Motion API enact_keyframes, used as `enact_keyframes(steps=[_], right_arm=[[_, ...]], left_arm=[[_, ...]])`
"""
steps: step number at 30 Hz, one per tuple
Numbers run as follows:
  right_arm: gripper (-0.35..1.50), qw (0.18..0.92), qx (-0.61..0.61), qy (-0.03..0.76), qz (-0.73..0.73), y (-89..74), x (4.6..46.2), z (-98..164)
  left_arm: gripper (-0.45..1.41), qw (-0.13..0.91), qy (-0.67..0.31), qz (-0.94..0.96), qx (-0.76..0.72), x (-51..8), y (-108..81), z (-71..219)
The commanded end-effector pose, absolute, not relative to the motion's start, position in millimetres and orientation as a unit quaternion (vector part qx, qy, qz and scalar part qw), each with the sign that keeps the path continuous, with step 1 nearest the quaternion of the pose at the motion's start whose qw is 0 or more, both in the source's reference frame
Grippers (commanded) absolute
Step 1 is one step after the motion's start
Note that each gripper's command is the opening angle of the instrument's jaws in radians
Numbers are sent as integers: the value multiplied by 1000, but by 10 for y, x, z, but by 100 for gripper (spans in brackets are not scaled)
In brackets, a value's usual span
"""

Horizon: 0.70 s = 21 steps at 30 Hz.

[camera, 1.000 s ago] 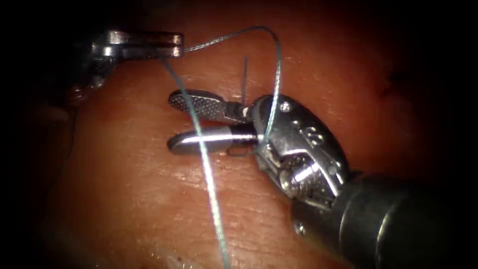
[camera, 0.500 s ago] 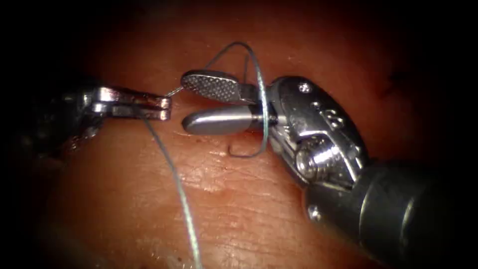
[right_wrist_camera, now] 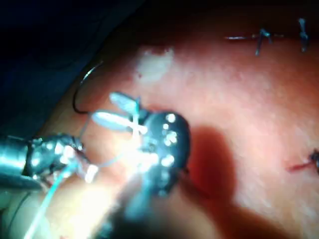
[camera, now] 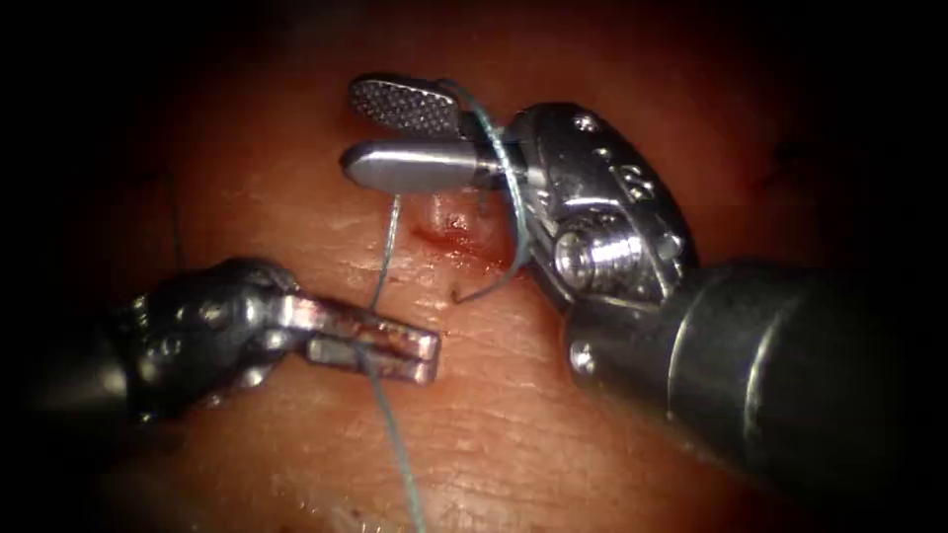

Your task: Wound Closure

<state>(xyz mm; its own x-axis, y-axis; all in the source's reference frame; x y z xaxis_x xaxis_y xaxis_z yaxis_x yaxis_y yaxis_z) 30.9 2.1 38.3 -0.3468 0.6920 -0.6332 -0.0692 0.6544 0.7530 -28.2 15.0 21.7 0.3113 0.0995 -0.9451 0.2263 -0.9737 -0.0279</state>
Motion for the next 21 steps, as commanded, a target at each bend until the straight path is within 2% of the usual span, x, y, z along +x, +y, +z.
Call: enact_keyframes(steps=[1,10,21], right_arm=[[25,542,201,729,367,26,317,391],[24,631,146,673,358,18,320,412],[20,692,165,637,295,-9,339,419]], left_arm=[[-45,57,108,-575,809,-293,148,210],[-45,65,109,-559,819,-300,153,160],[-45,75,90,-547,829,-289,189,132]])
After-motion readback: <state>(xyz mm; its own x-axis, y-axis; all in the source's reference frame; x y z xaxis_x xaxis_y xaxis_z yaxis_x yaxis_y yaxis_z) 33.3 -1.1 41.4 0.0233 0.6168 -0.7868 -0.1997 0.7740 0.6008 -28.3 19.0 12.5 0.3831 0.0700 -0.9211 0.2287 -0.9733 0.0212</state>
